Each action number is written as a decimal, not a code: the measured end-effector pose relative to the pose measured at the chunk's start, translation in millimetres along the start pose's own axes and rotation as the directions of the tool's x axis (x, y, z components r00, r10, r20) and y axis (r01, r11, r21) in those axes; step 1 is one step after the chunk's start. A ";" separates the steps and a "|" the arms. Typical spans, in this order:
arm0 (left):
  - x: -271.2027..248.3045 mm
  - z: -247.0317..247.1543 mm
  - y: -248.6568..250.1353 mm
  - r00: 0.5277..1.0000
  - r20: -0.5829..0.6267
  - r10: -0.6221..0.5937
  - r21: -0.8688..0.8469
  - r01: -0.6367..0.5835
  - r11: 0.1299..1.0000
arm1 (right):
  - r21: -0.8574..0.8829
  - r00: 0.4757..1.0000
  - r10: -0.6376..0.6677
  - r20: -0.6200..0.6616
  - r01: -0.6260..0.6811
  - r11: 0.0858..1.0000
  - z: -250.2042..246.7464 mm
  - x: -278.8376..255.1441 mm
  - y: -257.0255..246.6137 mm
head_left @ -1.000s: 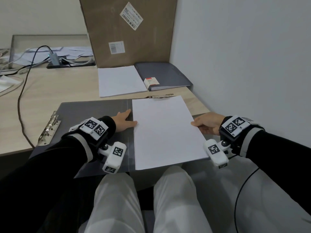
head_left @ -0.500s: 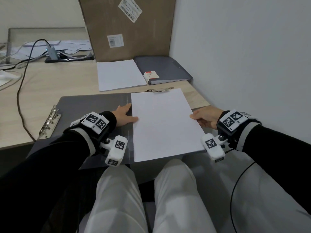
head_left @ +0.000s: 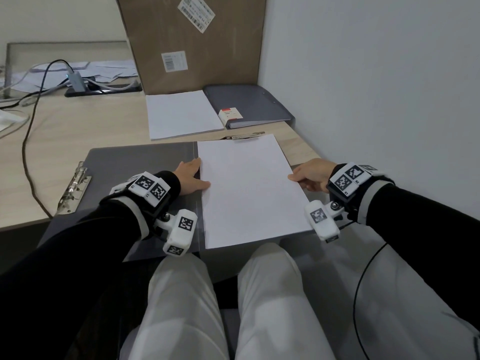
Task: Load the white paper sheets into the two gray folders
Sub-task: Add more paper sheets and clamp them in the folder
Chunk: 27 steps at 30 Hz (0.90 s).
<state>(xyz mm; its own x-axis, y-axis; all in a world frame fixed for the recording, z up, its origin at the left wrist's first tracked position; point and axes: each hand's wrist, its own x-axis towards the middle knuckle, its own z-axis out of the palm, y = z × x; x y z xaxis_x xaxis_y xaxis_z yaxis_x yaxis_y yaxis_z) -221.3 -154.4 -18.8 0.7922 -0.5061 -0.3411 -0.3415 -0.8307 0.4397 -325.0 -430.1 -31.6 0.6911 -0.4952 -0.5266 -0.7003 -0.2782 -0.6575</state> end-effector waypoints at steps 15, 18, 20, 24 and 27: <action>25.5 7.1 -6.4 0.997 -0.027 -0.070 0.040 0.071 0.997 | -0.523 0.966 -0.230 -0.115 0.138 0.841 -6.0 -5.6 -21.3; 28.4 9.2 -7.5 0.997 -0.035 -0.066 0.036 0.068 0.997 | -0.494 0.918 -0.387 -0.087 0.297 0.817 -11.5 1.4 -30.0; 30.3 9.6 -9.1 0.998 -0.034 -0.060 0.048 0.061 0.997 | -0.508 0.892 -0.451 0.032 0.403 0.761 -8.7 7.9 -39.7; 30.9 9.2 -10.0 0.998 -0.037 -0.052 0.078 0.055 0.995 | -0.661 0.912 -0.387 0.135 0.373 0.650 1.9 25.4 -53.6; 32.9 6.9 -12.3 0.997 -0.052 -0.059 0.126 0.066 0.990 | -0.716 0.937 -0.279 0.211 0.342 0.609 5.1 37.6 -56.7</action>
<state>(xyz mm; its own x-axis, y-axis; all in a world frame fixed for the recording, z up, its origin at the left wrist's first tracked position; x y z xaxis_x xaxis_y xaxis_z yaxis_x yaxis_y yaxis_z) -194.5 -162.5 -41.2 0.8363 -0.4432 -0.3228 -0.3498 -0.8846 0.3084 -258.4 -428.7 -16.9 0.8804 -0.2130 -0.4237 -0.3180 -0.9279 -0.1945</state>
